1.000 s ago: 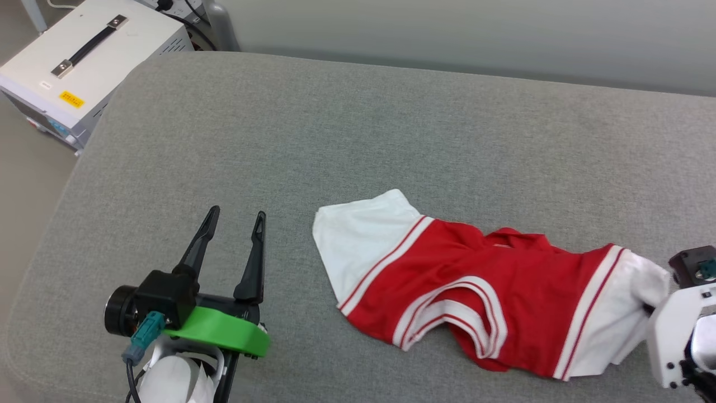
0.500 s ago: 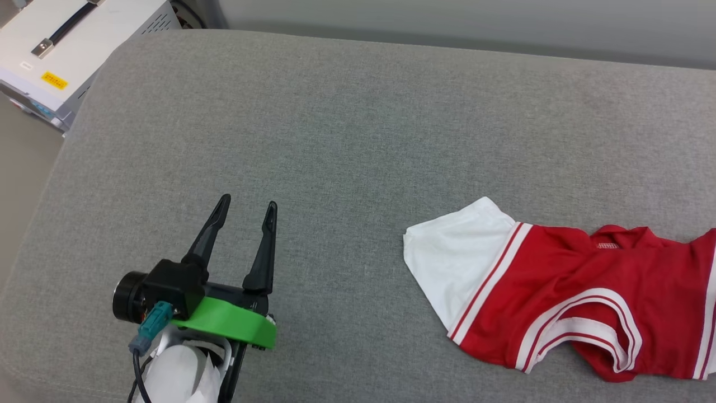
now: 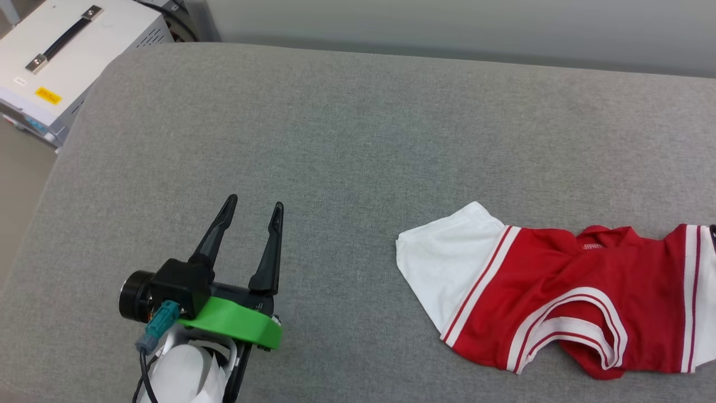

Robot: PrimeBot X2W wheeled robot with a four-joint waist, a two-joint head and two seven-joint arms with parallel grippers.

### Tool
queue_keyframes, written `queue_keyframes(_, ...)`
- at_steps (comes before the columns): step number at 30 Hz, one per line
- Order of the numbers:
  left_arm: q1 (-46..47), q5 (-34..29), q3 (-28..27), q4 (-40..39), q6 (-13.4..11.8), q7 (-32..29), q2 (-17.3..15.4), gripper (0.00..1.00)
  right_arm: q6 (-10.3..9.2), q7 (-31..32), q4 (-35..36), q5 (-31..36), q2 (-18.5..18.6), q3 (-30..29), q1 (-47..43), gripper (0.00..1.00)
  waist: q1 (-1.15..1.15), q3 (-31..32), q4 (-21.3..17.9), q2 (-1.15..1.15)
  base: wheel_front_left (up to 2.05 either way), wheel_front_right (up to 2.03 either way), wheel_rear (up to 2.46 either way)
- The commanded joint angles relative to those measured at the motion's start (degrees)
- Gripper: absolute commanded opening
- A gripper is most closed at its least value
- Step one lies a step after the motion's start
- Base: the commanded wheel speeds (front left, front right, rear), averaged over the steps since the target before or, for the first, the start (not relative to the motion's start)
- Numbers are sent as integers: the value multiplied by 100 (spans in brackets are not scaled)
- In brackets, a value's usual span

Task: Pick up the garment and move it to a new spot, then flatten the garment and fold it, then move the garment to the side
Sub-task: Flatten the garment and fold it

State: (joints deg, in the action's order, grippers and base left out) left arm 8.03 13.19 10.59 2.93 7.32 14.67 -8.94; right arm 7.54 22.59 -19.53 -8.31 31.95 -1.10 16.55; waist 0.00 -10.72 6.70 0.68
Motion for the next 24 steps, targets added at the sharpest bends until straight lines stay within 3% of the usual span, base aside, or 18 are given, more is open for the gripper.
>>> queue_keyframes(1,-15,33,10,-1,16,33,16,100,-5,-179,157,43,-114,-84,-7,100,0,194,-163,-68,0,0,0)
queue_keyframes(7,-146,59,92,-5,16,33,83,100,-5,-993,1005,-41,-704,-357,-476,100,0,393,-321,-68,0,0,0)
queue_keyframes(14,-277,163,353,85,16,33,136,100,-5,-1999,1908,-44,-1670,-754,-1174,100,0,374,-443,-68,0,0,0)
queue_keyframes(19,-111,531,716,393,16,25,62,100,-5,-2272,2239,102,-2002,-842,-1361,100,0,229,-550,-68,0,0,0)
queue_keyframes(24,544,550,1235,833,16,-926,-120,100,-5,-2243,2509,161,-2114,-893,-1394,100,0,55,-674,-68,0,0,0)
